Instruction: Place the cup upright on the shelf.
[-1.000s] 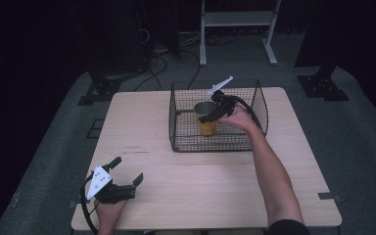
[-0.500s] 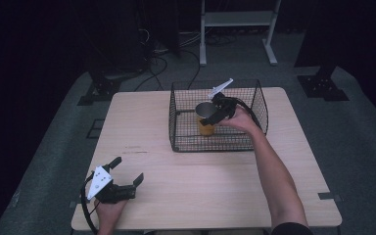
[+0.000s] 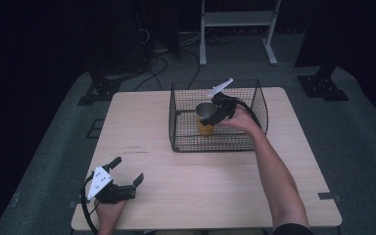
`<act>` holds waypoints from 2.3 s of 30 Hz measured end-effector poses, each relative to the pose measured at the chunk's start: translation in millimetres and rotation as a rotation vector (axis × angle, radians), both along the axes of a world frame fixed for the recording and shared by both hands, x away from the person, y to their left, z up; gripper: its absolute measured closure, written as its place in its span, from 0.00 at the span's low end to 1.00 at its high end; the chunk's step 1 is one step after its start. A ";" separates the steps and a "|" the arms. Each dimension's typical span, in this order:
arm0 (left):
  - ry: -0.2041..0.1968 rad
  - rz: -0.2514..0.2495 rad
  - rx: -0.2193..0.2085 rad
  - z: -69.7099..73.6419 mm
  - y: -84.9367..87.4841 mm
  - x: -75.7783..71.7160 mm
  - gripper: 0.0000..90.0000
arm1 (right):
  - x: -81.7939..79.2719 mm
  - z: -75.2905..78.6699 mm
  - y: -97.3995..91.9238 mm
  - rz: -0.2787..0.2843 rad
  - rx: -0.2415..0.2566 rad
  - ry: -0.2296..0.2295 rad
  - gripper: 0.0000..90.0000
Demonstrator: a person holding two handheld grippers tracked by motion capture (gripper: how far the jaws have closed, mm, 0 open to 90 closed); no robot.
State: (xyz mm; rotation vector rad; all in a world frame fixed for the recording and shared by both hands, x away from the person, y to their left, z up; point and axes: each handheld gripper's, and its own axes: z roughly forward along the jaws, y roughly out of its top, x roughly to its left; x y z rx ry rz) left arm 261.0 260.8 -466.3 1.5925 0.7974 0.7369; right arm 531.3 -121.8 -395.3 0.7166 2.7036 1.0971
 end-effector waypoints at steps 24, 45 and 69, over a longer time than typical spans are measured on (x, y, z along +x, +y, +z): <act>-0.001 0.001 0.004 0.0 -0.6 0.1 0.01 | -7.1 30.9 -14.7 -0.019 0.154 -0.043 0.01; 0.003 0.003 0.013 -0.2 -1.5 0.8 0.01 | -26.6 50.3 -39.1 -0.012 0.260 -0.011 0.01; -0.005 0.009 0.015 0.1 -1.5 -1.8 0.01 | -70.0 53.0 -53.1 0.042 0.305 0.028 0.01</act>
